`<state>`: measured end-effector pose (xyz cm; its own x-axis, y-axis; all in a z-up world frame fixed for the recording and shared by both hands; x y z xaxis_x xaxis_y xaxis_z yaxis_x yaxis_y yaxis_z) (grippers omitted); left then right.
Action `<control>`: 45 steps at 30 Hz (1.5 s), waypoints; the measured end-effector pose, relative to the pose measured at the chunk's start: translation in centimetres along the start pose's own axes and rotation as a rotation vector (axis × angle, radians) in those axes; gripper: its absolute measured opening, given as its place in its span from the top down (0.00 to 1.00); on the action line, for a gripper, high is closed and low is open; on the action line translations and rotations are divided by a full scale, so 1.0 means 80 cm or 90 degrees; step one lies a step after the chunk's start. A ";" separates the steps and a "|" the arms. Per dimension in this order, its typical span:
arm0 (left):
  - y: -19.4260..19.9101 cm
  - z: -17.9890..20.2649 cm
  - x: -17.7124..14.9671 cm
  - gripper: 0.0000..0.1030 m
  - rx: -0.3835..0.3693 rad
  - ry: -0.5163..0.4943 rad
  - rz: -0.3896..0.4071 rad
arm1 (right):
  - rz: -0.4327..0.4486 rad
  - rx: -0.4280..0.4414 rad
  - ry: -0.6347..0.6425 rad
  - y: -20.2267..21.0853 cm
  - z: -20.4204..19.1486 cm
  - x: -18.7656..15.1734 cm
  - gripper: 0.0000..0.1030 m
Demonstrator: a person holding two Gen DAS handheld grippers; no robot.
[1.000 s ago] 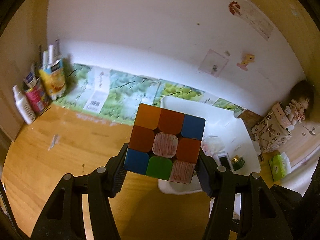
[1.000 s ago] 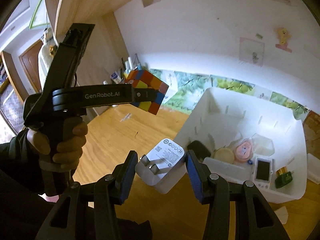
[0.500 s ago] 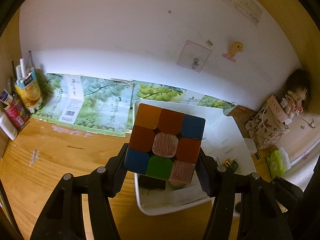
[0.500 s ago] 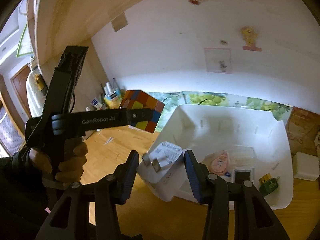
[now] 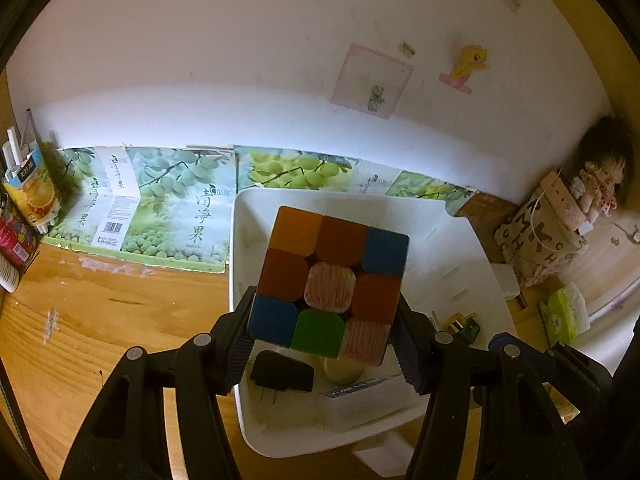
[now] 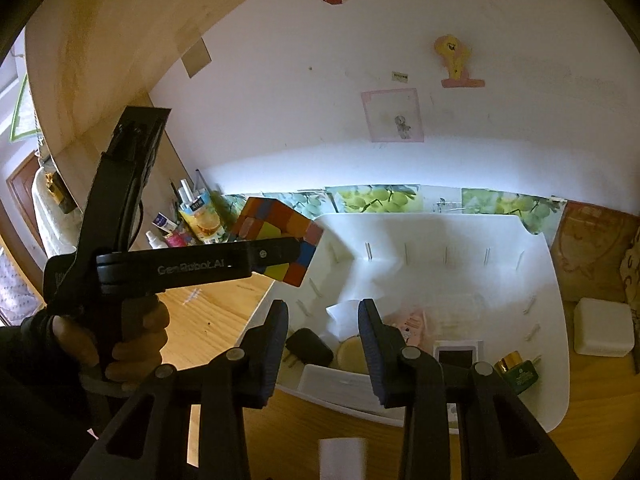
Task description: Organize rigid objects
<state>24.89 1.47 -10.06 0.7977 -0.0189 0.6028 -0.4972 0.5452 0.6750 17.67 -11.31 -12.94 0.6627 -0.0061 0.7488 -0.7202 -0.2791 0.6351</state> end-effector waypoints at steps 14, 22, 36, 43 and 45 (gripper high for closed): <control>0.008 0.014 0.008 0.27 0.013 -0.030 0.012 | -0.002 -0.021 -0.029 0.008 0.009 -0.002 0.64; 0.038 0.025 0.001 0.25 0.016 -0.037 0.037 | 0.024 -0.039 -0.030 0.035 0.007 -0.001 0.64; 0.089 0.033 -0.024 0.25 0.036 -0.029 0.074 | 0.081 -0.055 -0.034 0.088 0.007 -0.005 0.41; 0.107 0.034 -0.037 0.25 0.043 -0.008 0.086 | 0.103 -0.063 -0.034 0.110 0.010 -0.010 0.33; 0.110 0.034 -0.040 0.25 0.045 0.000 0.086 | 0.106 -0.065 -0.032 0.114 0.011 -0.011 0.31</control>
Point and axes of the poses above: each gripper's, at about its wrist camera, not at the fingertips, and y roughly against the way its jaws point, z to its right, x to its top, the point moved 3 cm from there along -y, roughly the way its jaws point, and after that the axes turned 15 degrees about -x, right-handed, at the moved point
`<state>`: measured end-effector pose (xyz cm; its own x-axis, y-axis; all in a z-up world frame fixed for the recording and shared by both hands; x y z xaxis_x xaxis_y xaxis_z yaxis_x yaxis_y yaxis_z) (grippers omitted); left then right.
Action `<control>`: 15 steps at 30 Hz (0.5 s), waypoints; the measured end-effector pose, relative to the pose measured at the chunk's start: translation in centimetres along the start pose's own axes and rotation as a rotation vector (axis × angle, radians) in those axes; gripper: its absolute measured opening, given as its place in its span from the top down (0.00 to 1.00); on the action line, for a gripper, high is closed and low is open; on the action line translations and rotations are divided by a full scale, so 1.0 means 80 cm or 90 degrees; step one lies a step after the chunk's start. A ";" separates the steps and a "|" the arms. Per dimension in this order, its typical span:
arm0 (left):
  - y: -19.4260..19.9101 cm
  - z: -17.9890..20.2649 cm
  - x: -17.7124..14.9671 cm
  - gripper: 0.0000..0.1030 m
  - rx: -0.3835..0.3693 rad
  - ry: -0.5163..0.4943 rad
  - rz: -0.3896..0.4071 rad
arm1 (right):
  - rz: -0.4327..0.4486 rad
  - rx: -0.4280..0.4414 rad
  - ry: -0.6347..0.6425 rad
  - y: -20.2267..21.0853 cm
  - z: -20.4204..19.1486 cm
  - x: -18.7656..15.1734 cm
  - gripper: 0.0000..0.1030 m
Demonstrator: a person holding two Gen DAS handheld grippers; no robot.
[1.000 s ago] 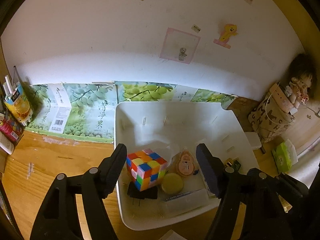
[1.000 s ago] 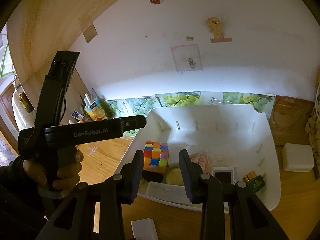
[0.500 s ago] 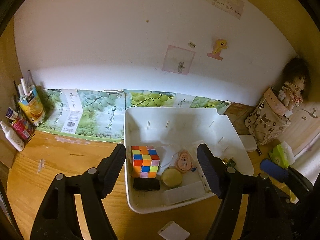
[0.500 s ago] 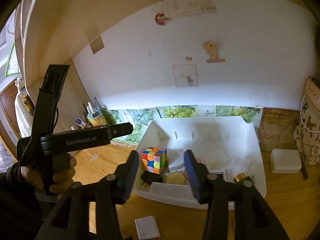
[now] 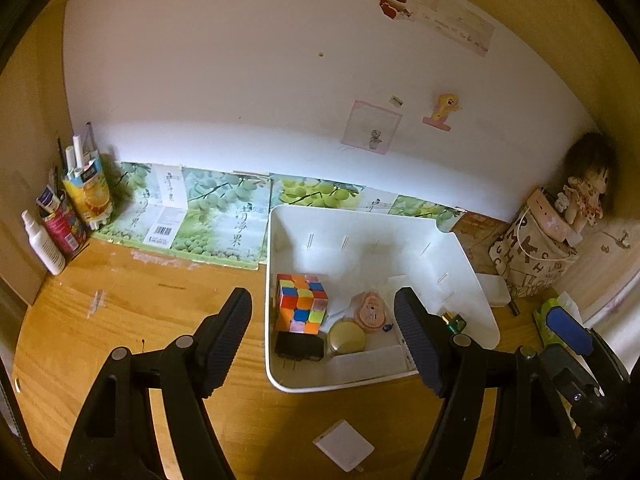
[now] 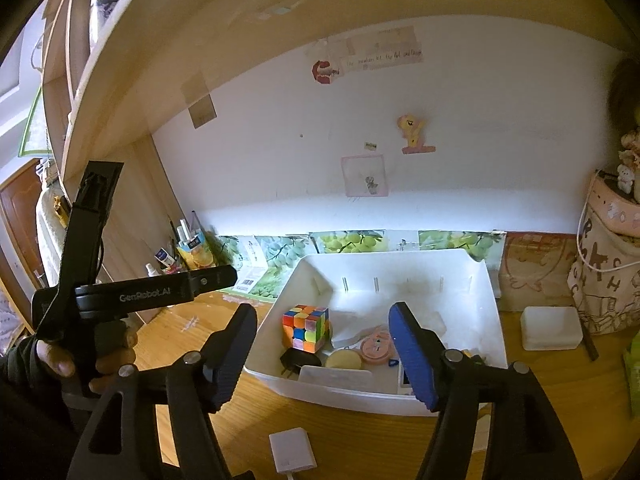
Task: Organize rigid objects
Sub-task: 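Raise both grippers from the bin and move toward the charger on the desk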
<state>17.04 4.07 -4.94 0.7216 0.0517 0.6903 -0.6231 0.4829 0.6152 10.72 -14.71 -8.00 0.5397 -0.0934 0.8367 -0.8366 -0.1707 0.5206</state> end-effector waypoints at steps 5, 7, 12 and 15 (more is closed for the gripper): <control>0.004 -0.003 -0.009 0.25 0.004 0.027 -0.008 | 0.010 -0.009 0.003 0.010 0.005 -0.004 0.26; 0.007 -0.004 -0.013 0.25 0.009 0.039 -0.009 | 0.013 -0.015 0.006 0.014 0.007 -0.006 0.24; 0.011 -0.004 -0.025 0.25 0.019 0.053 -0.004 | 0.016 -0.036 0.016 0.018 0.016 -0.012 0.22; 0.009 -0.005 -0.033 0.25 0.027 0.064 -0.011 | 0.013 -0.048 0.019 0.019 0.024 -0.019 0.22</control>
Point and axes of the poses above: each gripper's, at about its wrist camera, not at the fingertips, and y roughly against the way its jaws point, z to its right, x to its top, the point moved 3 cm from there along -y, roughly the way its jaws point, and after that the axes turned 15 degrees about -x, right-handed, at the moved point
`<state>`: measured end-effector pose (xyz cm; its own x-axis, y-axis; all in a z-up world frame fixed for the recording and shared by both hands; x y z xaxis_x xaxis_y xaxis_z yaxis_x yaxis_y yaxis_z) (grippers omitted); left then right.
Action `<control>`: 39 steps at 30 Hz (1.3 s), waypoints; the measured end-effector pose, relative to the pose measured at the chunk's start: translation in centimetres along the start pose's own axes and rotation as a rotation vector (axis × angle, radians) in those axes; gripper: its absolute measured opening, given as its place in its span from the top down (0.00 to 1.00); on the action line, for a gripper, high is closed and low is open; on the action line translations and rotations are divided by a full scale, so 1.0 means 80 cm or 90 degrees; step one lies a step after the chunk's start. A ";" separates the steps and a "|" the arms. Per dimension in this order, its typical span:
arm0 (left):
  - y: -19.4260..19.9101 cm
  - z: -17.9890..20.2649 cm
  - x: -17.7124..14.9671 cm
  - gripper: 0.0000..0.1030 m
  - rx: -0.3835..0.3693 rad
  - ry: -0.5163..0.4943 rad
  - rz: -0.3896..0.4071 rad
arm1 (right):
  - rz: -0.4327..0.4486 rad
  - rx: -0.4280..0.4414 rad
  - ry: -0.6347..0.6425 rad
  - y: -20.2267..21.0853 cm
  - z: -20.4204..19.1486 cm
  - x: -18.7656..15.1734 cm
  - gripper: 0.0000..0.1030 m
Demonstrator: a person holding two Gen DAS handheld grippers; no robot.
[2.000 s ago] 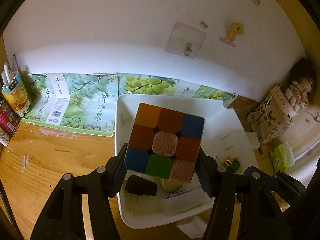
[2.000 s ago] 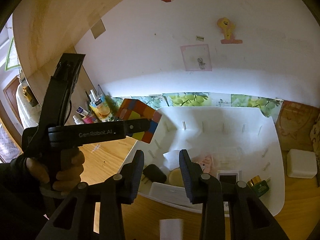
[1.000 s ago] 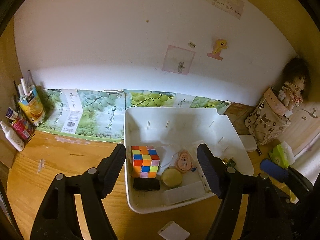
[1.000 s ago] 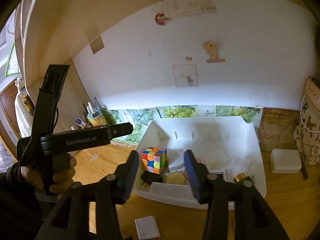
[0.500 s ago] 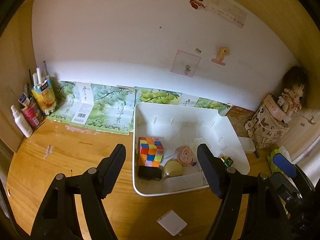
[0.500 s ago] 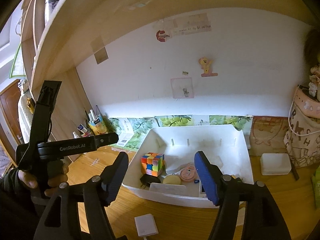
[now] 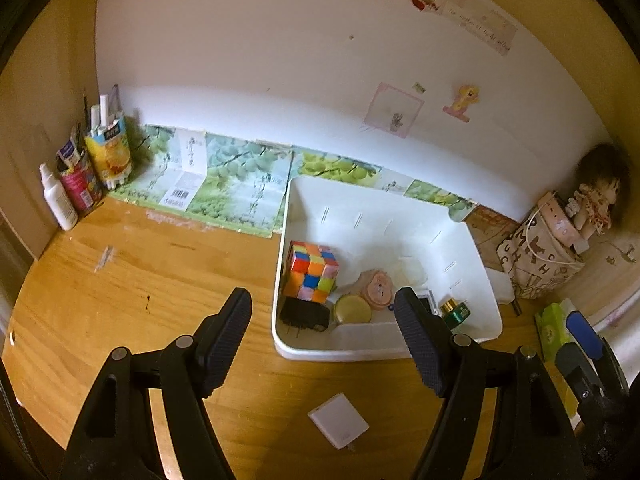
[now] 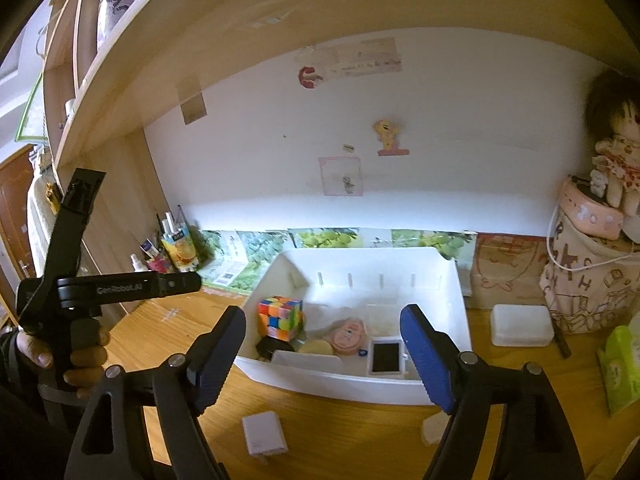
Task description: Organize rigid objects
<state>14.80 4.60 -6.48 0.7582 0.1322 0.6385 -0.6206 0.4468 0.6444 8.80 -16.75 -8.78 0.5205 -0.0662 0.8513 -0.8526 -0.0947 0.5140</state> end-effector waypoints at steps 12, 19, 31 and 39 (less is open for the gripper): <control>-0.022 -0.006 -0.046 0.25 0.033 0.068 -0.056 | -0.022 -0.038 0.028 -0.007 0.040 -0.031 0.22; -0.048 -0.012 -0.078 0.21 0.062 0.123 -0.105 | -0.040 -0.044 0.045 -0.018 0.064 -0.049 0.22; -0.097 -0.019 -0.126 0.20 0.091 0.207 -0.197 | -0.082 -0.056 0.063 -0.052 0.104 -0.074 0.22; -0.125 -0.030 -0.138 0.20 0.095 0.278 -0.231 | -0.128 -0.063 0.085 -0.083 0.121 -0.089 0.22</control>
Point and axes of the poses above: each gripper's, at about its wrist camera, not at the fingertips, and y roughly against the way its jaws point, z to its right, x to its top, the point moved 3 cm from there along -y, roughly the way its jaws point, and after that the axes turned 15 degrees about -x, right-handed, at the moved point
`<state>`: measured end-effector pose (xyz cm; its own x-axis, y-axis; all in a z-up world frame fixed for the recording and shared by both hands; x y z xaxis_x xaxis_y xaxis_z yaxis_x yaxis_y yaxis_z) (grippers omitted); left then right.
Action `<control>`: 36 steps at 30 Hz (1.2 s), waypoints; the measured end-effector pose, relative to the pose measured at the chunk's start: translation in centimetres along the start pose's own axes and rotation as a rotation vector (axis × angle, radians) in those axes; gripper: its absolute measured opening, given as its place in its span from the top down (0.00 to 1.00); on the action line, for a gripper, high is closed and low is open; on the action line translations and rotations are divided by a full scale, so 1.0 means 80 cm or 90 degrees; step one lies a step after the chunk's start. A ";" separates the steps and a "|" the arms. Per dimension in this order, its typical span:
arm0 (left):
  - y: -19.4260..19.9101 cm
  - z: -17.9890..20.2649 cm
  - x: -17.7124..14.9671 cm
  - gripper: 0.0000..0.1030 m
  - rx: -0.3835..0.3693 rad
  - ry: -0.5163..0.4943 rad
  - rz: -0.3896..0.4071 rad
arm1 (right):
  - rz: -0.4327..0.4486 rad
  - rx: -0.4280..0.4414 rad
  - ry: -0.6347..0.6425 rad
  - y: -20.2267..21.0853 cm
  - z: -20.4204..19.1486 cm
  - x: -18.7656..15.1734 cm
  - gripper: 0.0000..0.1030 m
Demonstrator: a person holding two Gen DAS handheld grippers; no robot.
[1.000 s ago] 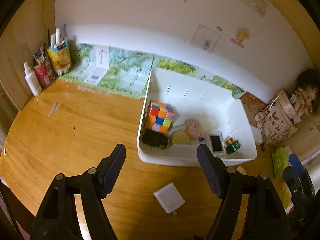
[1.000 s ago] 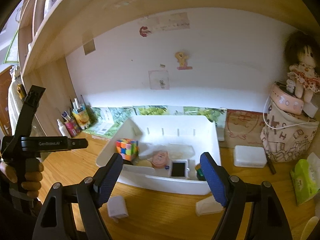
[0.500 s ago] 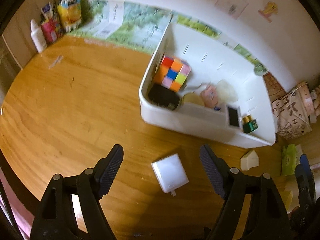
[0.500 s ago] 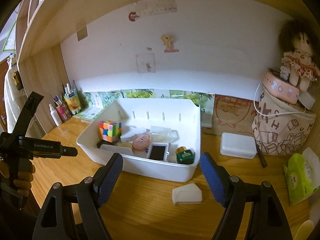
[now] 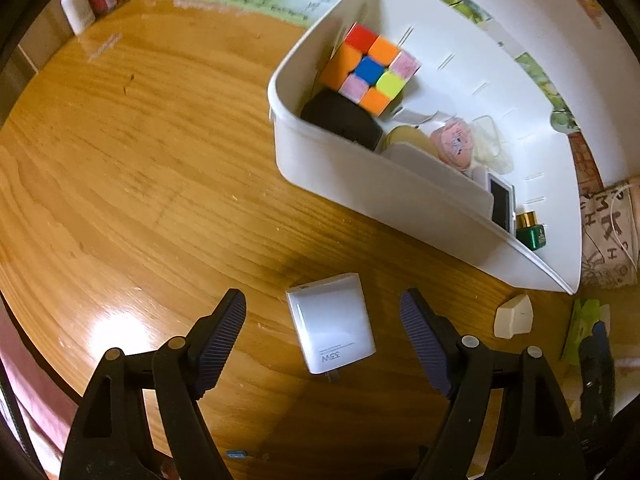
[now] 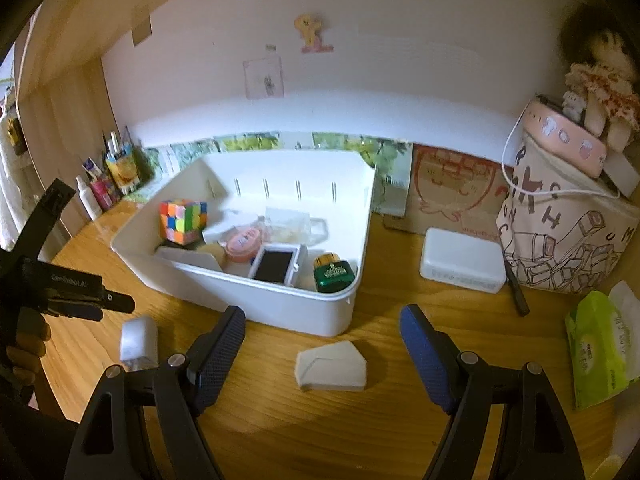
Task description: Organize rigid objects
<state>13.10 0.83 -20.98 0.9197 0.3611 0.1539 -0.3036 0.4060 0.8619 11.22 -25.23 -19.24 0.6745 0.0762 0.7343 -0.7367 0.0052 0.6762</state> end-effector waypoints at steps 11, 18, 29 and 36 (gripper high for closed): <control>-0.030 -0.011 0.006 0.20 0.001 0.068 -0.029 | -0.077 0.019 0.008 -0.051 0.007 -0.009 0.22; -0.047 -0.011 0.009 0.21 0.006 0.083 -0.051 | -0.110 0.031 0.019 -0.070 0.004 -0.015 0.22; -0.072 -0.004 0.019 0.24 0.018 0.067 -0.073 | -0.143 0.020 0.031 -0.092 0.002 -0.020 0.22; -0.066 -0.007 0.026 0.47 0.039 0.057 -0.063 | -0.156 0.012 0.044 -0.101 -0.002 -0.025 0.22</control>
<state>16.44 -0.10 -25.51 0.9177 0.3965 0.0259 -0.1948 0.3921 0.8991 15.83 -25.25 -26.17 0.8278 0.1423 0.5427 -0.5499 0.0136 0.8351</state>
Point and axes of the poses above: each gripper's, at about its wrist camera, not at the fingertips, and y roughly against the way its jaws point, z to its right, x to its top, the point moved 3 cm from there along -y, roughly the way its jaws point, and after that the axes turned 15 degrees about -x, right-handed, at the moved point
